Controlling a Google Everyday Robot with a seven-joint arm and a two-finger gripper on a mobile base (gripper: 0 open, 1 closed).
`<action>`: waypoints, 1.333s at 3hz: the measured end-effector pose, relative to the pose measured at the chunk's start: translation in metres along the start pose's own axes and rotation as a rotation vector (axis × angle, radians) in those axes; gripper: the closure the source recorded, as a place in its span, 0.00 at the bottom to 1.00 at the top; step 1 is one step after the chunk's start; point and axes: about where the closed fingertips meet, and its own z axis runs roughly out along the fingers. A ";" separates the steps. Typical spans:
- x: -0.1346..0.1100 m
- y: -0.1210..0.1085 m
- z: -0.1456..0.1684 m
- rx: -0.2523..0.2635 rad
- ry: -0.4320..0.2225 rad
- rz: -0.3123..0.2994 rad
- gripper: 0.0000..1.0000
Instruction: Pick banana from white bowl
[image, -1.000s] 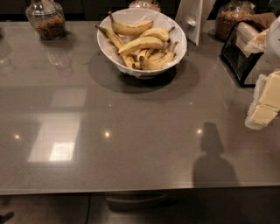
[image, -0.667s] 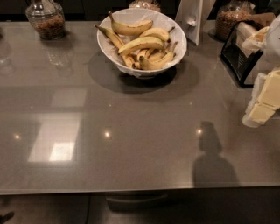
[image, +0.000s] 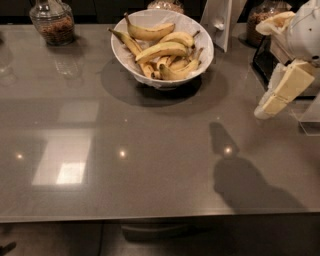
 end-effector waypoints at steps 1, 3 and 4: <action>-0.026 -0.031 0.019 0.000 -0.109 -0.068 0.00; -0.064 -0.063 0.041 -0.012 -0.195 -0.131 0.00; -0.073 -0.080 0.049 0.032 -0.176 -0.211 0.00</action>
Offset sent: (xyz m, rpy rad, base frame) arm 0.1211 0.1046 0.0257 0.1809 -0.0951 0.2963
